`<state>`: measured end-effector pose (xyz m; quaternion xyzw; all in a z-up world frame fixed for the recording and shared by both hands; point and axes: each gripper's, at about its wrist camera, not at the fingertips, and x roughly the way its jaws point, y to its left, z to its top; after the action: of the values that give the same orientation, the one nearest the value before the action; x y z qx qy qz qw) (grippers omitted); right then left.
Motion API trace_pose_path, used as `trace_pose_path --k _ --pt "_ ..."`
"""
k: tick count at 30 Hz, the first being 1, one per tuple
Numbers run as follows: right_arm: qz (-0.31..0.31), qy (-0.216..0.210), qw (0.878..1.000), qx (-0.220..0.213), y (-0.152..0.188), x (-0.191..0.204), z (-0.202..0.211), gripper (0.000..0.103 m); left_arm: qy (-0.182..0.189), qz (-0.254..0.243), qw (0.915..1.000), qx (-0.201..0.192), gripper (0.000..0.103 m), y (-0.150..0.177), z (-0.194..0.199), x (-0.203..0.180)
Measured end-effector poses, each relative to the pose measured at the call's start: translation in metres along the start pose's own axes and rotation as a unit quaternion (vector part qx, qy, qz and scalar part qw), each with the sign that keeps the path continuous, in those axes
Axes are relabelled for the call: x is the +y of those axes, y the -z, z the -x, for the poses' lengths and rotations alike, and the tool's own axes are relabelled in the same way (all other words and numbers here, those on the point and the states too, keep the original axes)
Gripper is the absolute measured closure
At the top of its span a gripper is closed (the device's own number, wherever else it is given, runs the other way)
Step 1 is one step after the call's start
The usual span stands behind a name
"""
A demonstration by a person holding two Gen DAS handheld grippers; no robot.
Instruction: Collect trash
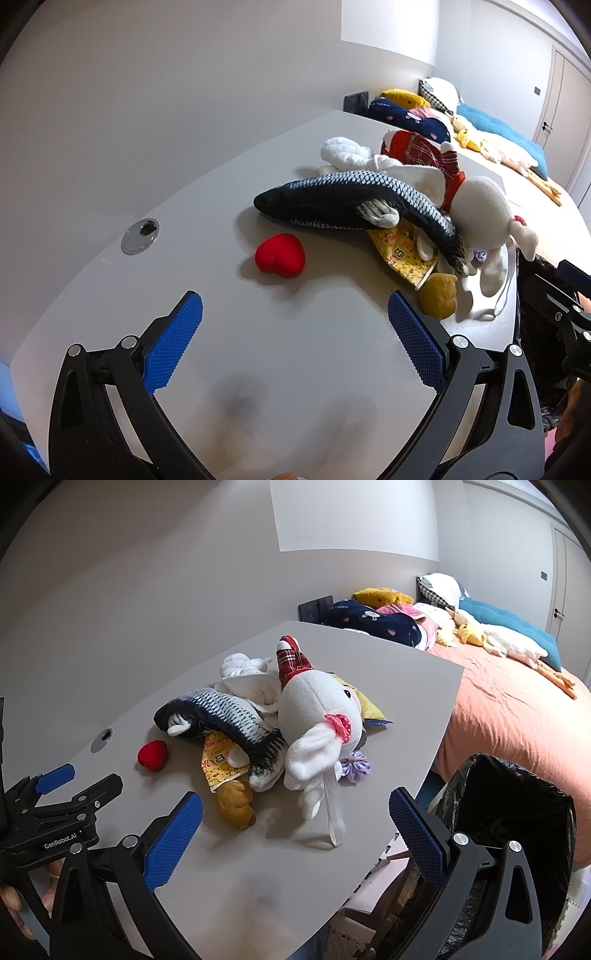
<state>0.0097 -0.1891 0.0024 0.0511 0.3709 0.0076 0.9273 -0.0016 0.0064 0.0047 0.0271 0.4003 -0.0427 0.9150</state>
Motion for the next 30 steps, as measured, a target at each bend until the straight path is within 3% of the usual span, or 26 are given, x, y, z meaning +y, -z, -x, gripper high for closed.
trace_pose_path --k 30 --pt "-0.004 0.001 1.000 0.003 0.0025 -0.0060 0.0005 0.003 -0.005 -0.008 0.9999 0.005 0.006 -0.0002 0.0003 -0.0037"
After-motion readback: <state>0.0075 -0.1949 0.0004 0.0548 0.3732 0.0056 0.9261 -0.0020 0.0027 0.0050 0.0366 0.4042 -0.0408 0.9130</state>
